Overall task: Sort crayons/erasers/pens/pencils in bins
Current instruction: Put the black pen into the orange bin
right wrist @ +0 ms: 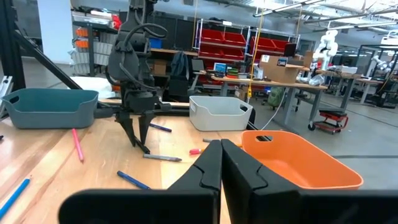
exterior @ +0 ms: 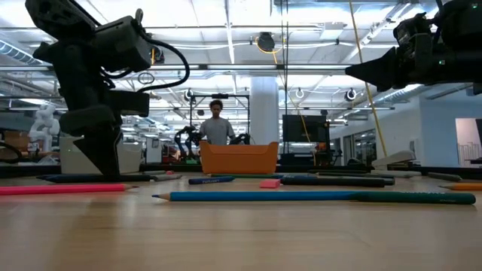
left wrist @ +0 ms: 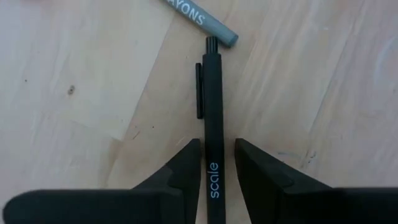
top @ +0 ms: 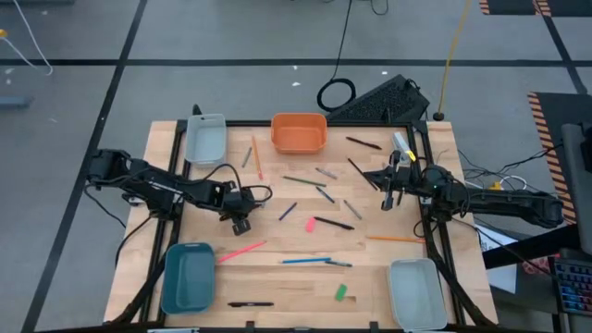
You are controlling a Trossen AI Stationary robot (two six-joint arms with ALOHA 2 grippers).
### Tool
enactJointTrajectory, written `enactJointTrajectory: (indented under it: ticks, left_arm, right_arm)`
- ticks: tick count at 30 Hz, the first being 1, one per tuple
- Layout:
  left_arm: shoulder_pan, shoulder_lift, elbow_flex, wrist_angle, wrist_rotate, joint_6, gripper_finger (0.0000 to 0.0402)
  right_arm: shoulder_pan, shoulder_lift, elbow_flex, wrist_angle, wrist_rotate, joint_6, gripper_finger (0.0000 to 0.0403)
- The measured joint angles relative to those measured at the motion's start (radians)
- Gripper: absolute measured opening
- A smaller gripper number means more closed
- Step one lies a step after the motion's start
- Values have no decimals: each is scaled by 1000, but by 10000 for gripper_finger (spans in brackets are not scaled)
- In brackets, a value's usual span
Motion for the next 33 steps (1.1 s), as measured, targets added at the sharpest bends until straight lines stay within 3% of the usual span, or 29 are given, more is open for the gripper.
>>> enactJointTrajectory:
  ticks: [11, 22, 33]
  left_arm:
    - [2, -2, -1, -36, 74, 3, 20]
    - [11, -55, -6, -39, 133, 11, 22]
    - [11, -57, -7, 19, 135, 21, 18]
  right_arm:
    - [0, 0, 1, 0, 0, 0, 0]
    - [0, 46, 1, 14, 5, 38, 0]
    - [41, 284, 2, 190, 5, 127, 0]
